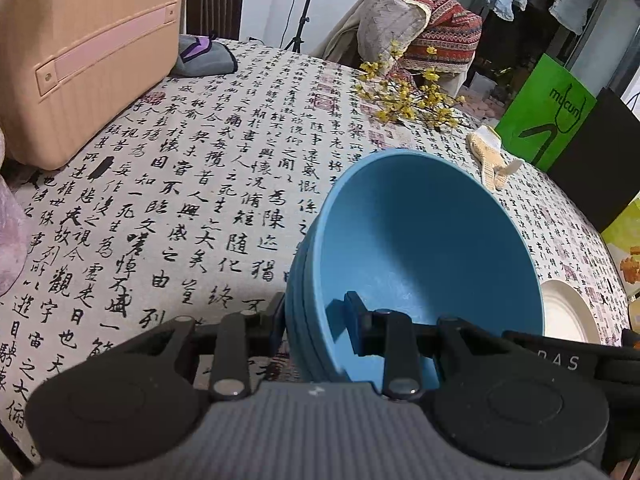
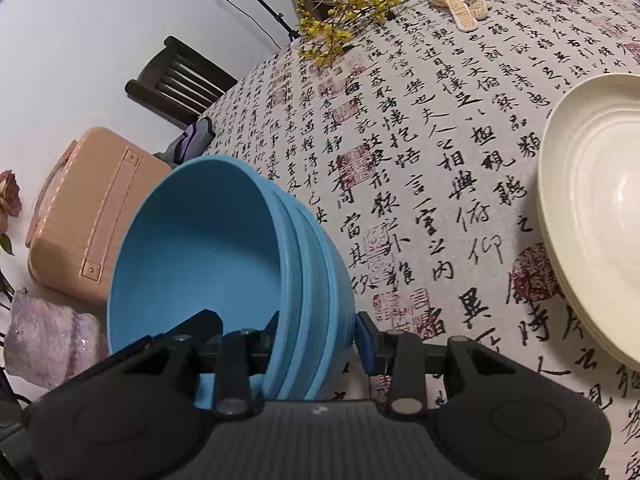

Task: Organize plates and bowls
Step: 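Carry the held blue bowl stack with both tools toward the cream plates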

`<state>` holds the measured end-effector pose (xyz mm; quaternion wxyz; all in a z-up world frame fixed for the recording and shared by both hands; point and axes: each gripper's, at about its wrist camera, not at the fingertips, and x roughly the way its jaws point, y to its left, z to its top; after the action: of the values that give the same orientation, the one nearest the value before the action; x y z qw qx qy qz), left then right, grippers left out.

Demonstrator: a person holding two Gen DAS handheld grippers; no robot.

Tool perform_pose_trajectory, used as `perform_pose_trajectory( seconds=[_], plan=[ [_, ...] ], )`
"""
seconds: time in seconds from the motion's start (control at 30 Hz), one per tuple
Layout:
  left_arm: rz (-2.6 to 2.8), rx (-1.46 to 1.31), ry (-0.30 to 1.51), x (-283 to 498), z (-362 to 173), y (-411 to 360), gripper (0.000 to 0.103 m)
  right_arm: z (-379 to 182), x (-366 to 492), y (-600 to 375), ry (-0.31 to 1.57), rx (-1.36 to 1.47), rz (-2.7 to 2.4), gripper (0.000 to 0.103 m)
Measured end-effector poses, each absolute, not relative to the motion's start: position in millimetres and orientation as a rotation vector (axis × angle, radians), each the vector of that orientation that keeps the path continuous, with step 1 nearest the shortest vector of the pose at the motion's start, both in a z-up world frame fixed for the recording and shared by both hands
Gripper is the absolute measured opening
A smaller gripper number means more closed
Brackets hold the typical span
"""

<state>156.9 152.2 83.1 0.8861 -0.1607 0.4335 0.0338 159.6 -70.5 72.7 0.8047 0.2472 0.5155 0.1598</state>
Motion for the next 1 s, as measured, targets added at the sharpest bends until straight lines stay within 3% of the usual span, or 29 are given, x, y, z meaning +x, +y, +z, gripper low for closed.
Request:
perform_pose_trajectory(
  seconds=[1.0],
  plan=[
    [0.029, -0.308, 0.894, 162.1, 93.1, 104.6, 0.03, 80.4, 156.1, -120.5, 1.065, 0.558, 0.313, 0.036]
  ],
)
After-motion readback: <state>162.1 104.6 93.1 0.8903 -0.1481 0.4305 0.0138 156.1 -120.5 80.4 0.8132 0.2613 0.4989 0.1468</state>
